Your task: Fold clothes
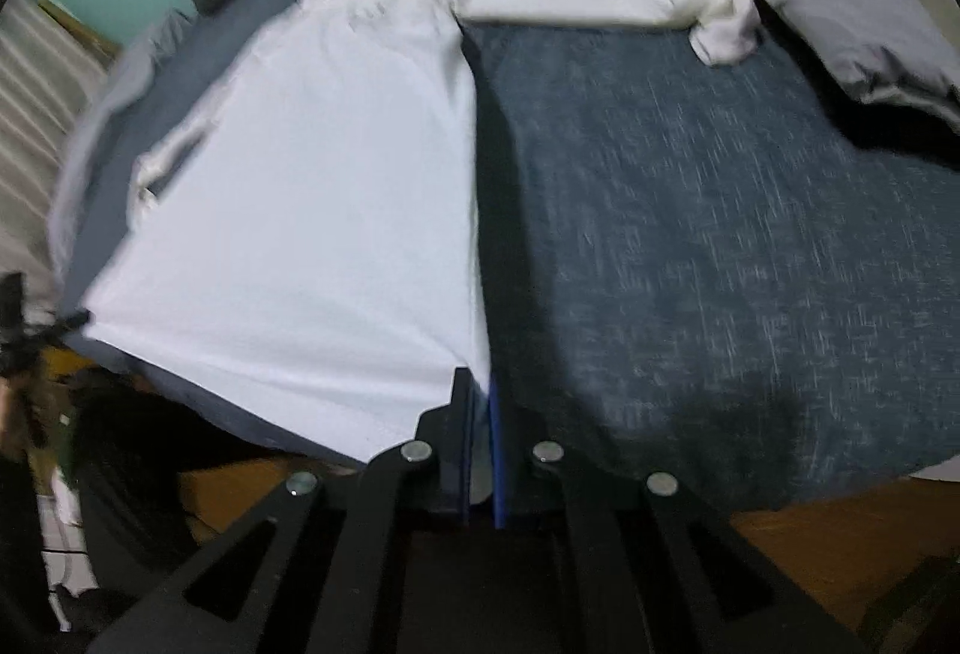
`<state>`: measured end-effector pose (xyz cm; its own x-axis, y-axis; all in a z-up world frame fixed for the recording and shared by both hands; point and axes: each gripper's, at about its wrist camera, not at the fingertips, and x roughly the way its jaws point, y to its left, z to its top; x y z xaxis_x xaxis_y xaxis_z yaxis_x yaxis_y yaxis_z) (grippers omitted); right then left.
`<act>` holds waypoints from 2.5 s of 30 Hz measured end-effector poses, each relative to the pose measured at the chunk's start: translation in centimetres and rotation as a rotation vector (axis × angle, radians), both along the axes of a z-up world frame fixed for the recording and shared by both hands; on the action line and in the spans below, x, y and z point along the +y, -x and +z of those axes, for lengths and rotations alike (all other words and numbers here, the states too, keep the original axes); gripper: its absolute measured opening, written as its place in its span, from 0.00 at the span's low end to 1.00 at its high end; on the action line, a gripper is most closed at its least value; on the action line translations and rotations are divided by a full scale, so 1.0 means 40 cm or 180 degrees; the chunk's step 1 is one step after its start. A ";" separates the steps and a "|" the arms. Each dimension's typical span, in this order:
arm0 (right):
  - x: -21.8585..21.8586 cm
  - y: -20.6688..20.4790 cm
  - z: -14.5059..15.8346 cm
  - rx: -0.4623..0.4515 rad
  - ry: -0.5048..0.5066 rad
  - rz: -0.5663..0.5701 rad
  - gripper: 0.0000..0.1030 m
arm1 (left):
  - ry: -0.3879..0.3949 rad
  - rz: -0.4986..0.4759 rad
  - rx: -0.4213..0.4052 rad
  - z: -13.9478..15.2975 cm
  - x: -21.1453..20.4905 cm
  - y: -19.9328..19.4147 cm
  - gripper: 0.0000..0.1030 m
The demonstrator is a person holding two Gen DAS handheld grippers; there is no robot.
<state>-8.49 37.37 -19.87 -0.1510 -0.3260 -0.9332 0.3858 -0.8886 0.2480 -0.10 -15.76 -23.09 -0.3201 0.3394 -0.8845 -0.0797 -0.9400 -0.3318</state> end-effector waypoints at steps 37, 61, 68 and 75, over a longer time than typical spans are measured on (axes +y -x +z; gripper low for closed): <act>-0.327 0.741 0.051 0.0747 0.0348 0.0014 0.40 | 0.0266 0.0057 0.0492 -0.019 0.032 0.922 0.33; -0.542 1.148 -0.143 0.0742 -0.0140 0.0144 0.51 | 0.0609 -0.0354 0.0491 -0.152 0.080 1.220 0.13; -0.589 1.180 -0.170 0.0824 -0.0186 0.0254 0.48 | 0.0657 -0.0254 0.0561 -0.137 0.054 1.228 0.09; -0.610 1.190 -0.148 0.1082 -0.0272 0.0297 0.04 | 0.0662 0.0038 0.0534 -0.114 -0.012 1.280 0.07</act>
